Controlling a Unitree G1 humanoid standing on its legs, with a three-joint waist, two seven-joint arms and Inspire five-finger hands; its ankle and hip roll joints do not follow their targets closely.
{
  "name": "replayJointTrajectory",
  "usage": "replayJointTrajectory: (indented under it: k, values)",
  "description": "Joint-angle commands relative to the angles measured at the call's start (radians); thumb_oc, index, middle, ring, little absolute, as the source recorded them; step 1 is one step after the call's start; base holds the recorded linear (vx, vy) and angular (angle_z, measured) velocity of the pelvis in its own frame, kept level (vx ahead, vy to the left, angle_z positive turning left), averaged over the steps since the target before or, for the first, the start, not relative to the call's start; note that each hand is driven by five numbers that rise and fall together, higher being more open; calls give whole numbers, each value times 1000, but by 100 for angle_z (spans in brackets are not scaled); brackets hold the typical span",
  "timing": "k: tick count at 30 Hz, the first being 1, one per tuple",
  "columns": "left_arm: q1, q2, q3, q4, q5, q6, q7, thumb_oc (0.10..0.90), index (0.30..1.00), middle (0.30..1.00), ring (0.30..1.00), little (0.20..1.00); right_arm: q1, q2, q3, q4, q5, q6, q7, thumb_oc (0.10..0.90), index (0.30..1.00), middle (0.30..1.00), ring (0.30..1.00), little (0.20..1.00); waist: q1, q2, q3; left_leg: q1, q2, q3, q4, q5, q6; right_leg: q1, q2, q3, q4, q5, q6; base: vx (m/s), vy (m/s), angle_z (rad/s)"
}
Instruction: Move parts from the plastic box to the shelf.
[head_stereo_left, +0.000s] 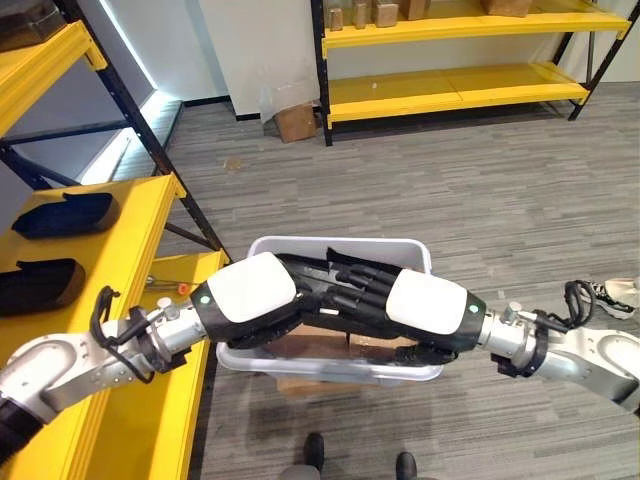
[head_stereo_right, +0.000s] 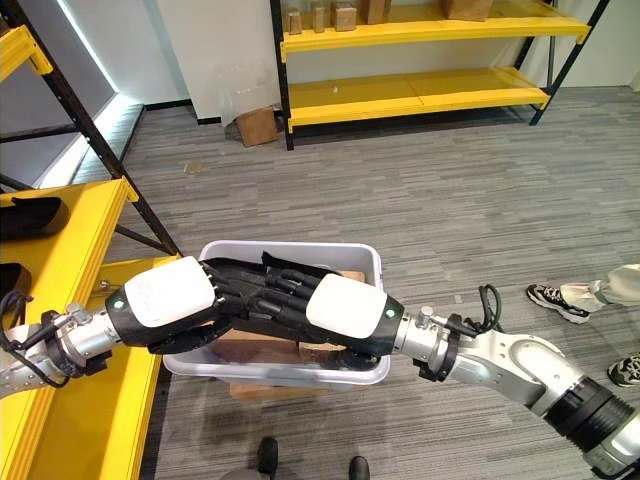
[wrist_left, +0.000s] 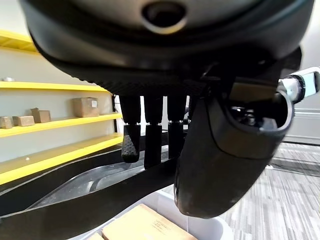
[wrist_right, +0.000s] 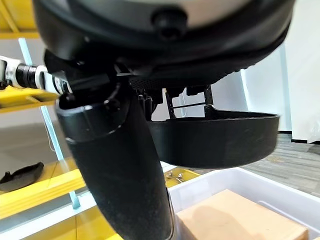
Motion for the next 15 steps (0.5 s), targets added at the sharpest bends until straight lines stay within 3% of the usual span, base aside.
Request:
replayJointTrajectory:
  k: [1, 3, 7, 8, 9, 15]
  values:
    - [-47, 2, 59, -111, -212, -67, 12, 400, 300, 300, 300, 300, -54, -31, 17, -66, 16, 41, -136, 900, 1000, 1000, 1000, 1000, 12, -21, -92, -5, 47, -104, -8, -26, -32, -31, -43, -24, 110, -66, 32, -3, -20, 12]
    - [-32, -2, 59, -144, -254, -93, -27, 400, 300, 300, 300, 300, -57, -34, 10, -73, 15, 63, -140, 900, 1000, 1000, 1000, 1000, 15, -21, -88, -5, 47, -110, -8, -26, -30, -32, -42, -26, 114, -68, 32, -3, -12, 9]
    - [-103, -12, 3, -161, -266, -105, -4, 400, 300, 300, 300, 300, -92, -32, 41, -47, -3, 80, -125, 900, 1000, 1000, 1000, 1000, 19, -22, -86, -6, 45, -119, -8, -26, -32, -30, -42, -33, 116, -71, 30, 0, 3, 3]
    - [-102, -15, 7, -166, -268, -105, -2, 400, 300, 300, 300, 300, -87, -30, 40, -41, -6, 81, -121, 733, 767, 767, 767, 767, 20, -22, -87, -6, 44, -120, -8, -26, -32, -29, -43, -33, 115, -71, 31, 4, 3, 9]
    - [-101, -16, 15, -172, -254, -108, 17, 400, 300, 300, 300, 300, -85, -29, 40, -35, 2, 78, -109, 400, 300, 300, 300, 300, 23, -23, -86, -8, 43, -121, -8, -25, -32, -29, -43, -34, 114, -70, 31, -1, 1, 10]
    - [-103, -45, 38, -171, -205, -118, 84, 400, 300, 300, 300, 300, -71, -4, 32, -39, 42, 55, -98, 400, 300, 300, 300, 300, 25, -30, -86, -10, 43, -125, -8, -26, -33, -29, -42, -37, 114, -71, 32, -5, -5, 2]
